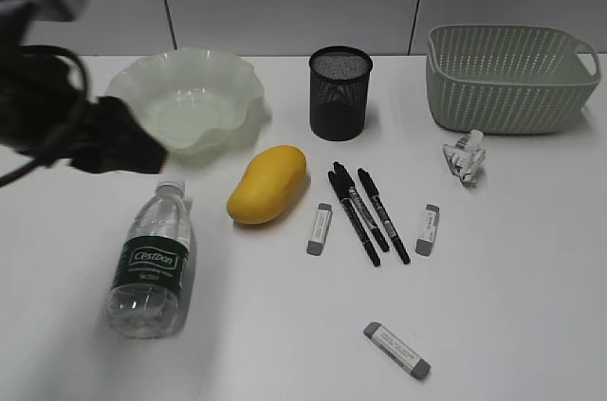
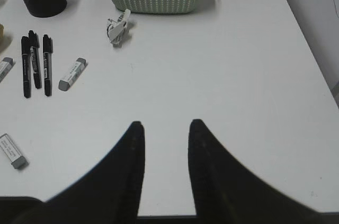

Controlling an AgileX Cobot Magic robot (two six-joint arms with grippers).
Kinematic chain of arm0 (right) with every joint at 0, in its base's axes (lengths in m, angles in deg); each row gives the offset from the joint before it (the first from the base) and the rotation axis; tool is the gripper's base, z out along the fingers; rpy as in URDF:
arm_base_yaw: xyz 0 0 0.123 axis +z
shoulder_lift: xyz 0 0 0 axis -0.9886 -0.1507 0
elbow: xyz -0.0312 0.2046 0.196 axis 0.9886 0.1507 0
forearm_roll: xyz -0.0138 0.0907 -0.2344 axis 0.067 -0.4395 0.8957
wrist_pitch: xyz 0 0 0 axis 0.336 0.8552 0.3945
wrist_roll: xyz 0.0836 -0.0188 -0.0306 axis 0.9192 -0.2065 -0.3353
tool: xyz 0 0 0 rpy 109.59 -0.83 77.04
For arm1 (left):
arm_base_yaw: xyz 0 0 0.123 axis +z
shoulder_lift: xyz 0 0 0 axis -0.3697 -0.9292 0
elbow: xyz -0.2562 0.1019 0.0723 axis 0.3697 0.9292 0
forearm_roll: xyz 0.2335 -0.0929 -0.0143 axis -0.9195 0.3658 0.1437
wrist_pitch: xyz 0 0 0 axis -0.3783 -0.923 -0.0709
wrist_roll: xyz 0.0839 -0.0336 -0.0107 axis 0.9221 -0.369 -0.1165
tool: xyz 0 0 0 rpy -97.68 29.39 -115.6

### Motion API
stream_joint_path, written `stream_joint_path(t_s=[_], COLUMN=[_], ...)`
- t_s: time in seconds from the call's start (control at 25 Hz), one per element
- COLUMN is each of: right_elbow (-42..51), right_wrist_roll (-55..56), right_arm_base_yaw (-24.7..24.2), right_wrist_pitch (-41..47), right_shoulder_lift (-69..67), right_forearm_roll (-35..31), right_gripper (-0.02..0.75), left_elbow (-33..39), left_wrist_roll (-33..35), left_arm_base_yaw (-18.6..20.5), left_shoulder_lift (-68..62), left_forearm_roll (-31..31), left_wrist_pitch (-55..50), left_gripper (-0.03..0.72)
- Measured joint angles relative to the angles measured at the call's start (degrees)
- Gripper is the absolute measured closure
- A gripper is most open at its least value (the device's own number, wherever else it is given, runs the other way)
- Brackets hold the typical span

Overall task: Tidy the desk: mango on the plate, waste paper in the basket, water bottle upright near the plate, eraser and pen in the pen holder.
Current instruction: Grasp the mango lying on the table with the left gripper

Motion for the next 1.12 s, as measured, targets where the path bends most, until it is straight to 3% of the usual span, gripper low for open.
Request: stream_joint_path(t_s=[0.12, 0.24, 0.48, 1.0, 1.12], right_elbow=[0.0, 0.0, 0.0, 0.0, 0.0], right_wrist_roll=[0.0, 0.0, 0.0, 0.0, 0.0], right_arm_base_yaw=[0.0, 0.0, 0.0, 0.0, 0.0], right_wrist_pitch=[0.0, 0.0, 0.0, 0.0, 0.0], right_shoulder_lift=[0.0, 0.0, 0.0, 0.0, 0.0], right_forearm_roll=[0.0, 0.0, 0.0, 0.0, 0.0], right_gripper=[0.496, 0.496, 0.496, 0.496, 0.497], left_elbow=[-7.3, -13.7, -21.5, -27.2, -27.3], left_wrist_roll=[-6.1, -10.5, -14.7, -16.1, -16.1], left_arm_base_yaw=[-7.0, -9.6, -10.5, -10.6, -10.6], left_shoulder_lift=[-10.8, -20.1, -31.3, -39.9, -40.8], left_forearm_roll=[-5.8, -9.3, -11.9, -13.5, -13.6], left_wrist_pitch=[3.4, 3.5, 3.0, 5.4, 4.7], left_gripper=[0.200, 0.139, 0.078, 0.083, 0.112])
